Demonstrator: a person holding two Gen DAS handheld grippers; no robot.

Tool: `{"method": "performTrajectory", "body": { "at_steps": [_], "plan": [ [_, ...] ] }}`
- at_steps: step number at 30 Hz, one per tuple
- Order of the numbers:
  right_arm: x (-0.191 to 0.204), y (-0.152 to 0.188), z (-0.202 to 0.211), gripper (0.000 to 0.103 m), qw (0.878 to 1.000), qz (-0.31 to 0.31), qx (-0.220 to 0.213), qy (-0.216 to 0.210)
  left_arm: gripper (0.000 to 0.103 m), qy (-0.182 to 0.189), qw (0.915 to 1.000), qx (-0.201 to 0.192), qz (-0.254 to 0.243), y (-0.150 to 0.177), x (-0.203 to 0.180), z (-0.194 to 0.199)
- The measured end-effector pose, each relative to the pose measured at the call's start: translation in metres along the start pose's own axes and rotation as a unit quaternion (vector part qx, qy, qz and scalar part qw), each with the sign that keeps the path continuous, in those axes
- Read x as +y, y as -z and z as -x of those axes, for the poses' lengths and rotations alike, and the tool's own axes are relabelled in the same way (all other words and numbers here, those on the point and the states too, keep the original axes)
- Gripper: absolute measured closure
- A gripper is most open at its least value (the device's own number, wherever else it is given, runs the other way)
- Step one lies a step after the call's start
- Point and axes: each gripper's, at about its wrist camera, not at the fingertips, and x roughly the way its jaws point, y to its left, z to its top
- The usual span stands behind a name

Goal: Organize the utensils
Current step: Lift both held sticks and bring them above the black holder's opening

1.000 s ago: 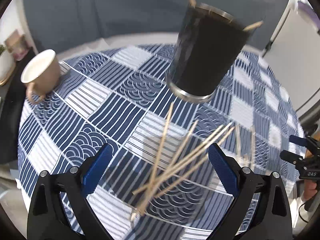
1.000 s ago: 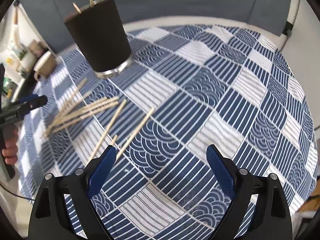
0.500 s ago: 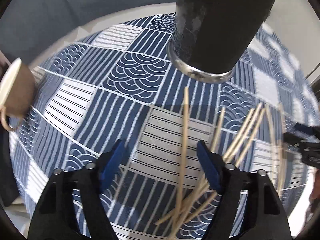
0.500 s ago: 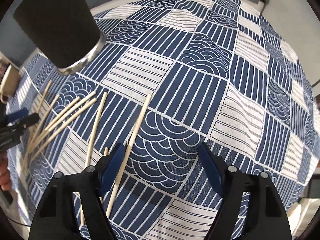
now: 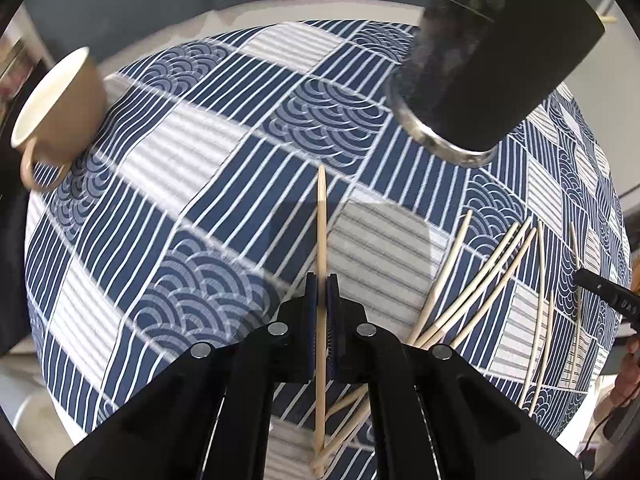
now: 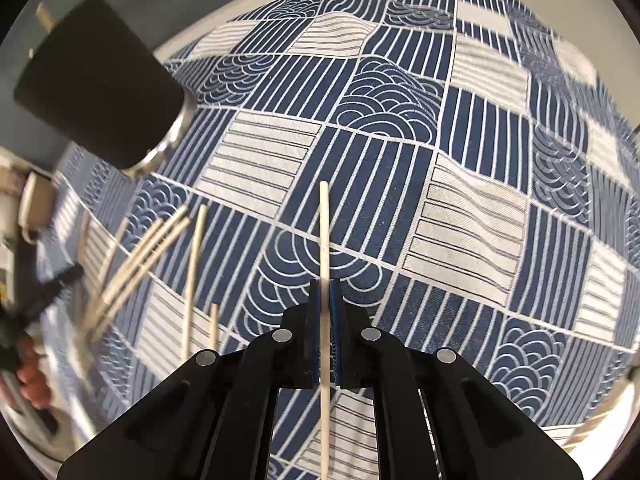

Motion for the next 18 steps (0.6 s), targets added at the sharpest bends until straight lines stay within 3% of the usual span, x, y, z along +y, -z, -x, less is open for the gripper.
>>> {"method": "performTrajectory", "body": {
  "at_steps": [6, 11, 18],
  "plan": [
    [0.003, -0.013, 0.022, 0.098, 0.998, 0.026, -0.039, -0.034, 0.098, -0.001, 0.9991, -0.023, 0.035, 0.015, 0.011, 0.02],
    [0.019, -0.035, 0.046, 0.098, 0.992, 0.081, -0.063, -0.069, 0.098, -0.005, 0.994, -0.053, 0.096, 0.028, 0.013, 0.054],
    [0.052, -0.089, 0.1, 0.098, 0.967, 0.172, -0.133, -0.132, 0.098, -0.006, 0.9792, -0.14, 0.147, 0.019, -0.007, 0.118]
  ]
}}
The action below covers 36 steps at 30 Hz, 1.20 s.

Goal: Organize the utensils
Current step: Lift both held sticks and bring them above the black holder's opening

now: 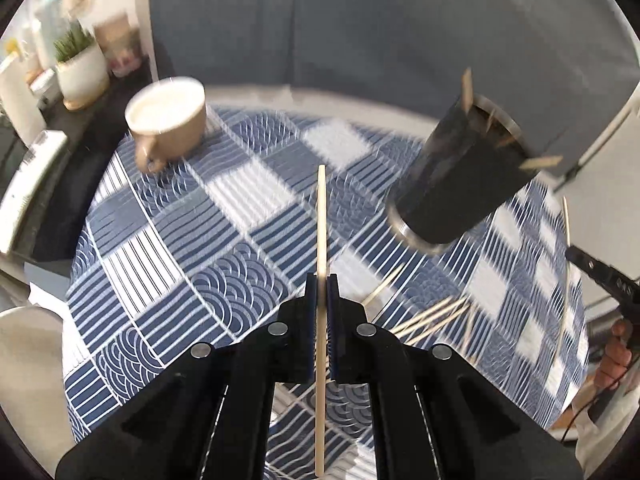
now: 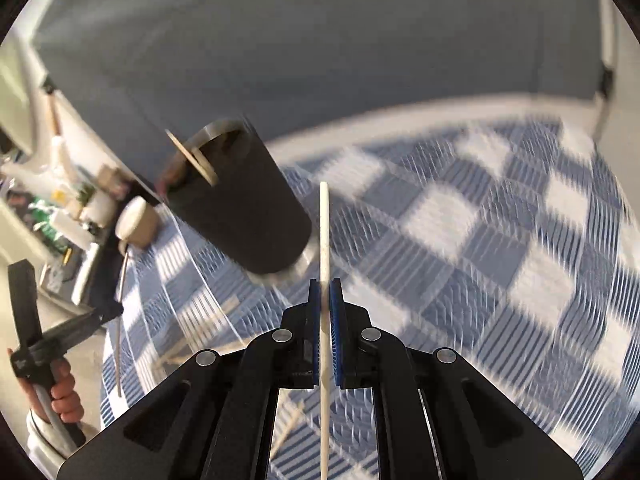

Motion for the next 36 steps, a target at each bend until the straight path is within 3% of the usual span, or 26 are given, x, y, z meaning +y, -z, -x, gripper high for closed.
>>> {"method": "performTrajectory", "body": {
  "at_steps": [8, 13, 16, 18, 28, 36],
  "plan": [
    [0.022, -0.091, 0.026, 0.098, 0.99, 0.067, -0.092, -0.083, 0.098, 0.033, 0.9937, -0.102, 0.032, -0.039, -0.035, 0.052],
    [0.037, -0.133, 0.024, 0.098, 0.979, 0.097, -0.135, -0.12, 0.098, 0.075, 0.9794, -0.182, 0.044, -0.073, -0.061, 0.07],
    [0.04, -0.148, 0.016, 0.098, 0.975, 0.099, -0.138, -0.14, 0.098, 0.101, 0.9689, -0.221, 0.047, -0.095, -0.072, 0.07],
    [0.04, -0.156, 0.009, 0.098, 0.973, 0.107, -0.143, -0.146, 0.098, 0.1, 0.9644, -0.24, 0.05, -0.105, -0.077, 0.066],
    [0.039, -0.18, -0.014, 0.098, 0.953, 0.106, -0.176, -0.221, 0.098, 0.134, 0.9487, -0.281, 0.057, -0.133, -0.087, 0.024],
    [0.04, -0.169, -0.044, 0.098, 0.939, 0.102, -0.193, -0.267, 0.098, 0.158, 0.9393, -0.302, 0.042, -0.132, -0.097, -0.006]
  ]
}}
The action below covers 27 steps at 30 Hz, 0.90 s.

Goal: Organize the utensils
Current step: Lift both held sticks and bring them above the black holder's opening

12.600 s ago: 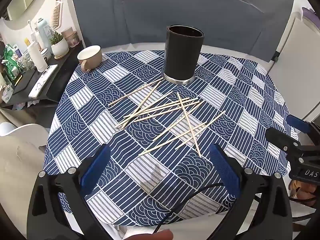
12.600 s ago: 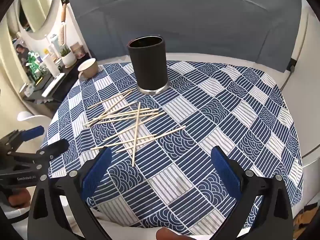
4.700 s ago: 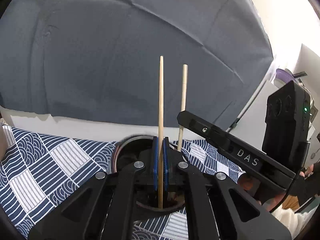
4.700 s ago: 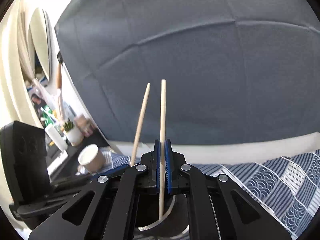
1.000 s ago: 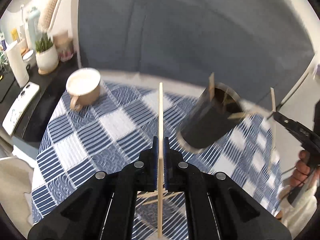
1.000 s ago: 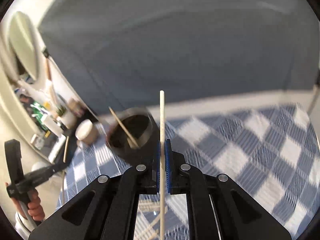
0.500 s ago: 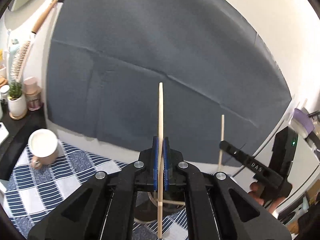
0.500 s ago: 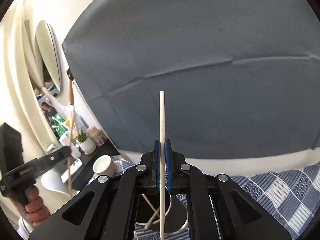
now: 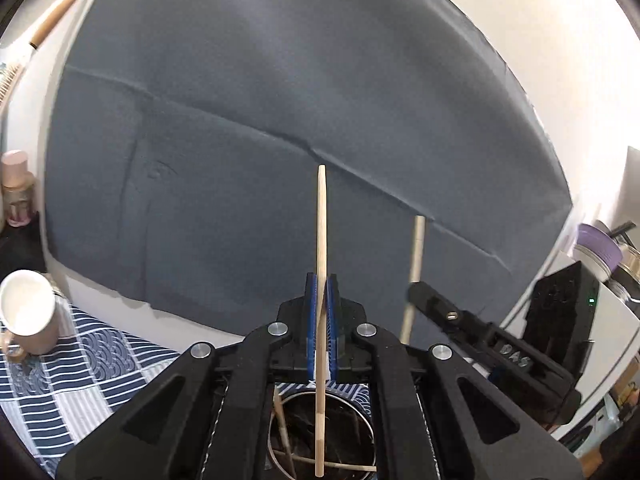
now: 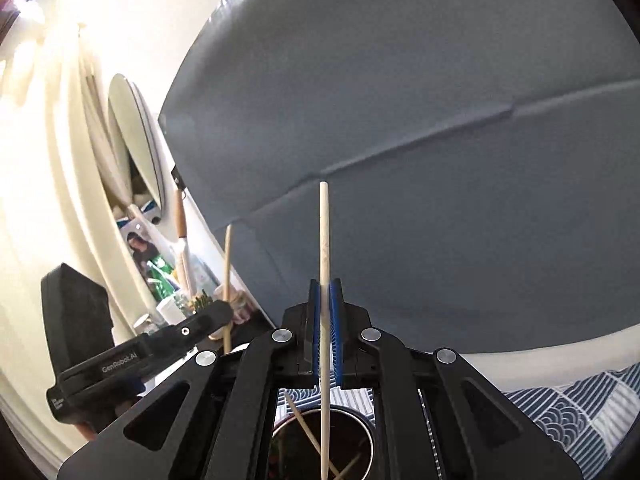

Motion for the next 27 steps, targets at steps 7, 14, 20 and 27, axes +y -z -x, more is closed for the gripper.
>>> {"method": "performTrajectory", "body": {
  "at_steps": [7, 14, 20, 27],
  "plan": [
    [-0.006, 0.025, -0.013, 0.098, 1.0, 0.016, 0.013, 0.013, 0.098, -0.016, 0.9995, 0.012, -0.026, 0.025, -0.001, -0.023],
    [-0.013, 0.044, -0.017, 0.098, 0.999, 0.013, 0.038, 0.025, 0.098, -0.032, 0.998, 0.034, -0.042, 0.041, -0.004, -0.035],
    [-0.008, 0.054, -0.021, 0.098, 0.997, 0.028, 0.062, 0.035, 0.098, -0.049, 0.996, 0.058, -0.048, 0.049, -0.007, -0.034],
    [-0.01, 0.062, -0.02, 0.098, 0.993, 0.034, 0.105, 0.051, 0.098, -0.082, 0.9898, 0.098, -0.063, 0.059, -0.014, -0.032]
  ]
}}
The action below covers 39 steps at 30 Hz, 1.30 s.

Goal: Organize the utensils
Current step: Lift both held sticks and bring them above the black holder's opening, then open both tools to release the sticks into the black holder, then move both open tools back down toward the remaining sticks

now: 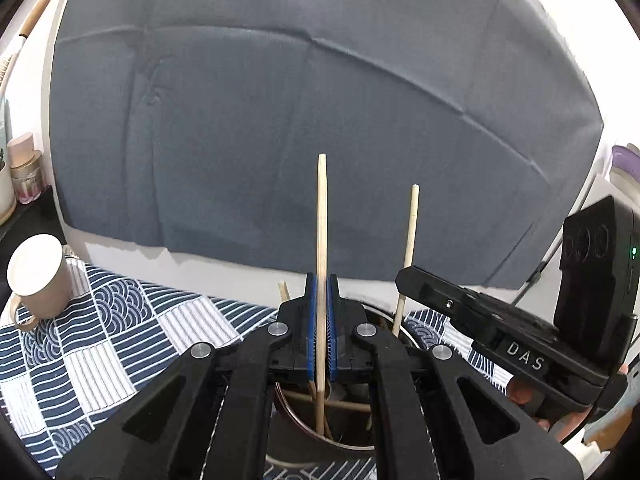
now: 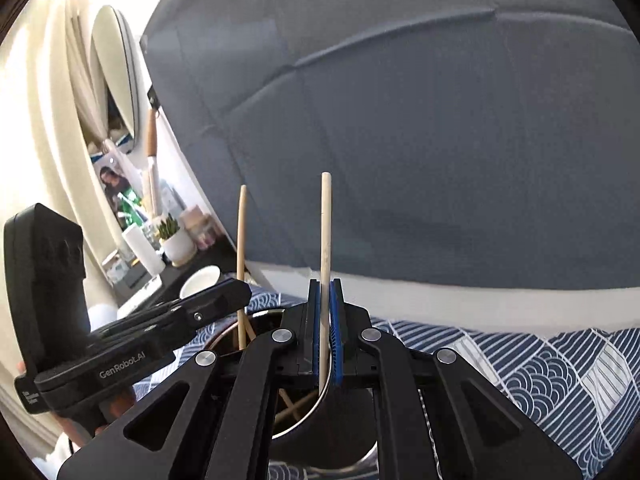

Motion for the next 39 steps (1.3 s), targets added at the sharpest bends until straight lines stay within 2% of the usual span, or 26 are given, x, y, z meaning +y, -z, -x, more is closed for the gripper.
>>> {"method": "performTrajectory", "body": {
  "at_steps": [3, 4, 8, 15, 20, 21, 25, 29, 30, 31, 33, 34, 36, 38, 39],
  "plan": [
    [0.001, 0.0, 0.0, 0.095, 1.0, 0.001, 0.019, 0.002, 0.098, -0.007, 0.9998, 0.019, -0.003, 0.0, -0.004, 0.002],
    [0.001, 0.0, 0.0, 0.095, 1.0, 0.002, 0.024, 0.0, 0.098, -0.02, 0.9995, 0.023, -0.004, -0.001, -0.005, 0.004],
    [-0.001, -0.006, 0.011, 0.094, 1.0, -0.001, 0.023, 0.006, 0.097, -0.037, 0.9986, 0.036, -0.01, -0.007, -0.009, 0.016],
    [0.001, -0.022, 0.04, 0.094, 1.0, -0.003, 0.021, 0.021, 0.082, -0.062, 0.997, 0.041, -0.023, -0.02, -0.019, 0.051],
    [0.016, -0.037, 0.07, 0.094, 0.999, 0.014, 0.018, 0.043, 0.065, -0.071, 0.9959, 0.039, -0.041, -0.032, -0.028, 0.077],
    [0.018, -0.039, 0.074, 0.094, 0.999, 0.016, 0.017, 0.044, 0.057, -0.071, 0.9957, 0.038, -0.046, -0.034, -0.031, 0.082],
    [0.029, -0.044, 0.098, 0.074, 0.998, 0.025, 0.015, 0.058, 0.048, -0.065, 0.9957, 0.04, -0.053, -0.038, -0.038, 0.097],
    [0.038, -0.041, 0.119, 0.061, 0.997, 0.024, 0.014, 0.078, 0.041, -0.051, 0.9962, 0.054, -0.045, -0.033, -0.036, 0.106],
    [0.04, -0.04, 0.123, 0.055, 0.996, 0.023, 0.014, 0.082, 0.034, -0.048, 0.9962, 0.057, -0.045, -0.032, -0.035, 0.107],
    [0.043, -0.037, 0.129, 0.053, 0.996, 0.023, 0.013, 0.091, 0.03, -0.046, 0.9959, 0.062, -0.047, -0.03, -0.034, 0.109],
    [0.049, -0.032, 0.138, 0.046, 0.994, 0.024, 0.015, 0.103, 0.028, -0.037, 0.9953, 0.071, -0.056, -0.024, -0.032, 0.112],
    [0.051, -0.03, 0.14, 0.045, 0.994, 0.024, 0.017, 0.107, 0.023, -0.035, 0.995, 0.075, -0.056, -0.022, -0.03, 0.113],
    [0.054, -0.024, 0.146, 0.044, 0.992, 0.019, 0.025, 0.119, 0.021, -0.028, 0.9947, 0.085, -0.051, -0.018, -0.023, 0.115],
    [0.058, -0.016, 0.152, 0.037, 0.99, 0.01, 0.032, 0.134, 0.018, -0.017, 0.9936, 0.1, -0.051, -0.013, -0.014, 0.117],
    [0.059, -0.013, 0.154, 0.029, 0.99, 0.008, 0.032, 0.14, 0.014, -0.014, 0.9926, 0.108, -0.054, -0.01, -0.009, 0.117]
  ]
}}
